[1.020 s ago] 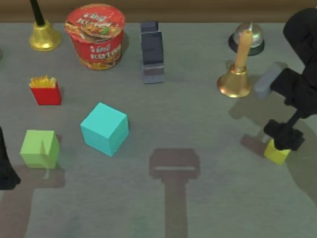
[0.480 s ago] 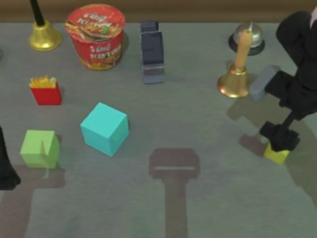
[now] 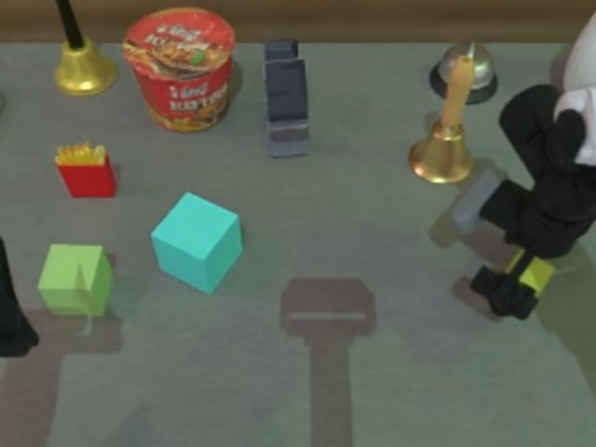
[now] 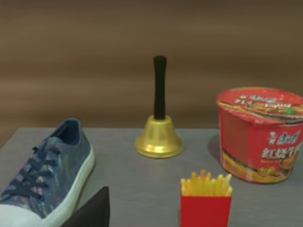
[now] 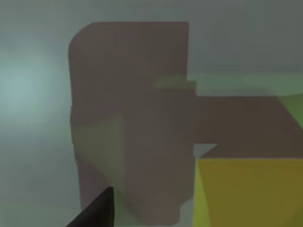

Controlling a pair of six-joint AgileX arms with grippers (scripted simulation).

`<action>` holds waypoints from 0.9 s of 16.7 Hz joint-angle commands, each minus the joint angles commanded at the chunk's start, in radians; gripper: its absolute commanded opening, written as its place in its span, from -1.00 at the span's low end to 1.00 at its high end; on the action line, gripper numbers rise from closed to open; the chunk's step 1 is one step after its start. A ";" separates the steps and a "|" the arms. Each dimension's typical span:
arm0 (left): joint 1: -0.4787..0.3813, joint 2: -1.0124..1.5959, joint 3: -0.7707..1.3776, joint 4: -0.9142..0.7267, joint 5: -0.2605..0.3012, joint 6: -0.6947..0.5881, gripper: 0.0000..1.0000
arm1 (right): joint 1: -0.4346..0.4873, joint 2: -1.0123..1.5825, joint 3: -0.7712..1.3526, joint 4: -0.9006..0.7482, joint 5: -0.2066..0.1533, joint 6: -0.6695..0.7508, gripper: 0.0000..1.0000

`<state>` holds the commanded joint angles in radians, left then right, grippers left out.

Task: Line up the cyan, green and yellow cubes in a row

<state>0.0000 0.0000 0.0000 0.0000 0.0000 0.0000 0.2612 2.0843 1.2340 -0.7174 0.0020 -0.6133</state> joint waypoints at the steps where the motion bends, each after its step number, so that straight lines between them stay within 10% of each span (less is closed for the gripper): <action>1: 0.000 0.000 0.000 0.000 0.000 0.000 1.00 | 0.000 0.007 -0.006 0.009 0.000 0.000 1.00; 4: 0.000 0.000 0.000 0.000 0.000 0.000 1.00 | 0.000 0.007 -0.006 0.010 0.000 0.000 1.00; 15: 0.000 0.000 0.000 0.000 0.000 0.000 1.00 | 0.000 0.007 -0.006 0.010 0.000 0.000 -0.66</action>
<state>0.0000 0.0000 0.0000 0.0000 0.0000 0.0000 0.2615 2.0916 1.2278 -0.7070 0.0021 -0.6133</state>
